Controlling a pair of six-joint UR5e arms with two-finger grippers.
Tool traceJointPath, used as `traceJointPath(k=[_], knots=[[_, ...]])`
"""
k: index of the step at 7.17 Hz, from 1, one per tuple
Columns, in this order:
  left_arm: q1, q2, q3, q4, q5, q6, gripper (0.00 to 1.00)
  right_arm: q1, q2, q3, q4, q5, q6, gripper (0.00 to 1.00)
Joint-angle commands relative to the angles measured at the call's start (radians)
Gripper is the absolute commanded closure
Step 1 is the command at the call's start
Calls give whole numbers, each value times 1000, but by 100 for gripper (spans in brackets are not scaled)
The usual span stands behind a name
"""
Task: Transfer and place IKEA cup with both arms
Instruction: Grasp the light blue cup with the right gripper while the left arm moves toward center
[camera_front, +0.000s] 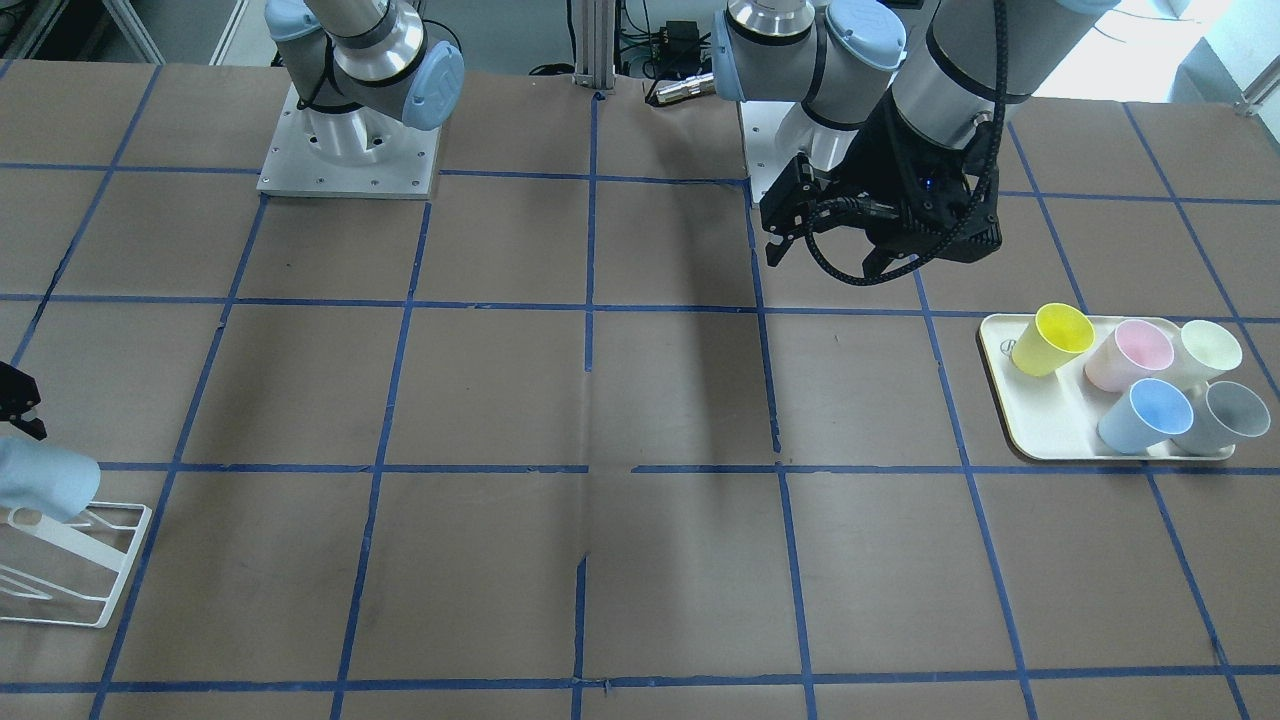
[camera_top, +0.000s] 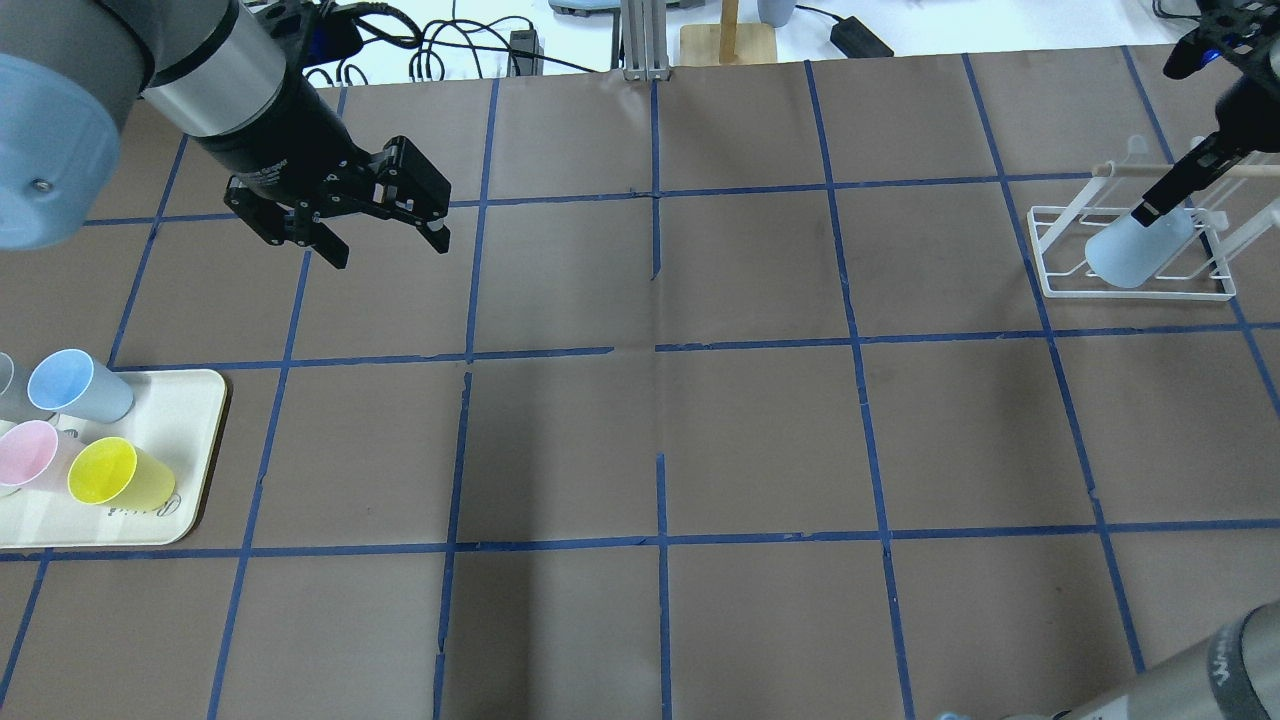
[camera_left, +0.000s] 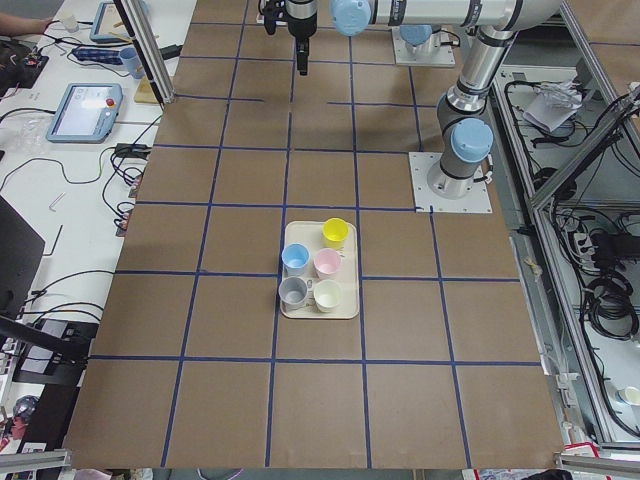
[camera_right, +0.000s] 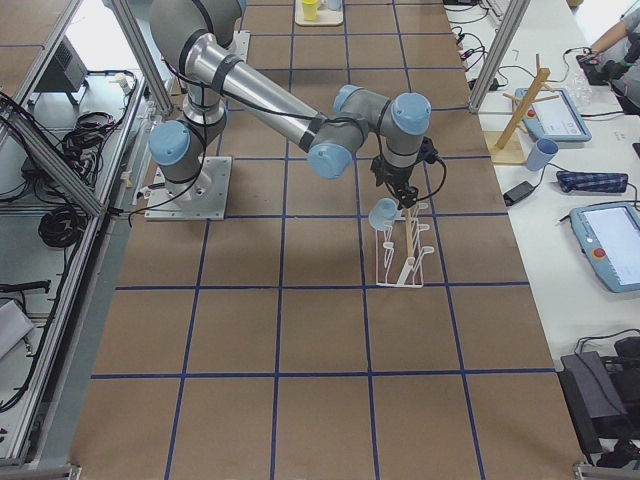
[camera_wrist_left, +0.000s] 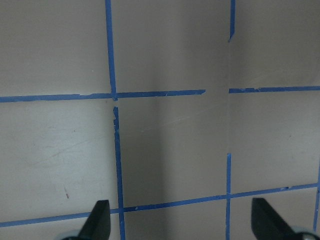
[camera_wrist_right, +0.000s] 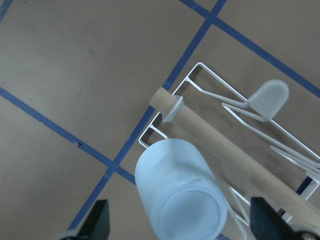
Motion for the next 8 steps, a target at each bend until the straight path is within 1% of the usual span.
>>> traceJointPath(k=[1,2,3,8], knots=[[3,-18,-5,0,-3,2,0,-2,19,17,-28,-4,-21,0],[3,-24,-14,2,-32,5,0,-2,19,18,-23,-7,-23,0],[3,-27,-17,2,-126,3,0,-2,19,18,-25,-6,-23,0],[3,-38,-20,13,-139,-5,0,-2,28,55,-40,-4,-23,0]])
